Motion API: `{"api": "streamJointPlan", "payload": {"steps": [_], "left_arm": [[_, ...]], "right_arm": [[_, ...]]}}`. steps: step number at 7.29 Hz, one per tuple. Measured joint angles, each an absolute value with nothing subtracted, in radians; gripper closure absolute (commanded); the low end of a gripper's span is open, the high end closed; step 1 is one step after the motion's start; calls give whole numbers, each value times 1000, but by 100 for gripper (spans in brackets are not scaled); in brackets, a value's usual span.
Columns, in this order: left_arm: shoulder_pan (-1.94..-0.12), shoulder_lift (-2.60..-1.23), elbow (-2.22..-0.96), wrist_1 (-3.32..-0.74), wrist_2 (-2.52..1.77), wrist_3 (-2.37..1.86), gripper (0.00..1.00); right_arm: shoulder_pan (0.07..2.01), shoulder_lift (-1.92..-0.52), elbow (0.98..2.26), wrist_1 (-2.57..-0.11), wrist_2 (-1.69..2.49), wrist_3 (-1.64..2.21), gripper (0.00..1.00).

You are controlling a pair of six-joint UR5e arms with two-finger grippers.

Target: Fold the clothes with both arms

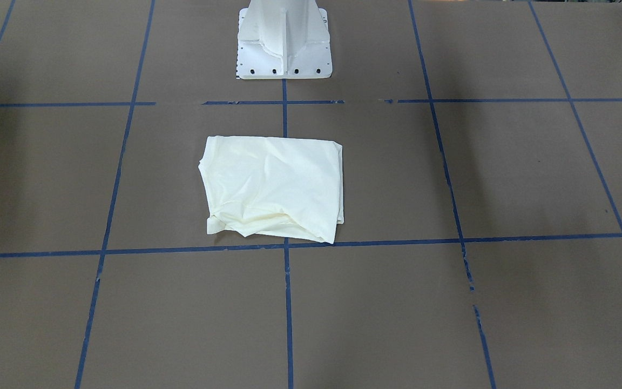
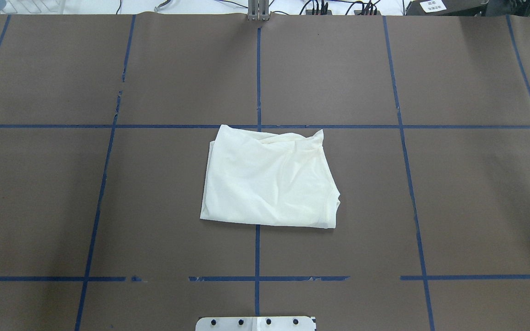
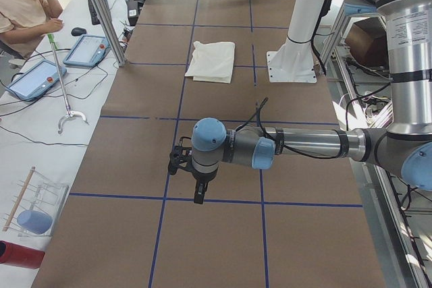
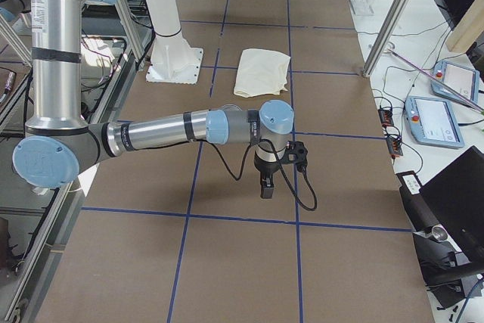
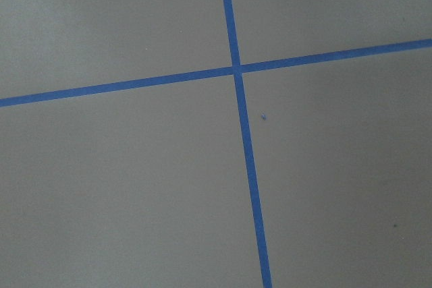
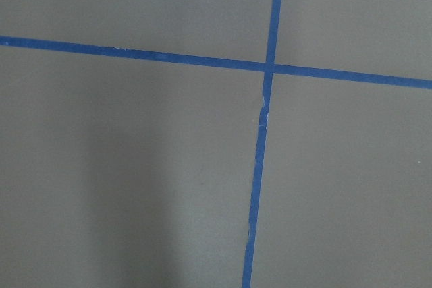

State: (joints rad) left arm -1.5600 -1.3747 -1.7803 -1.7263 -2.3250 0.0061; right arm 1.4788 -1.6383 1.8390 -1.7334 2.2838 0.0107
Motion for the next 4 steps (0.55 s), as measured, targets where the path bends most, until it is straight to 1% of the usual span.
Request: {"api": "streamJointPlan", "payload": {"steps": [4], "left_arm": [[-1560, -1371, -1777, -1725, -2324, 6, 0]], "right_arm": [[1479, -1646, 1837, -1733, 2283, 9, 0]]}}
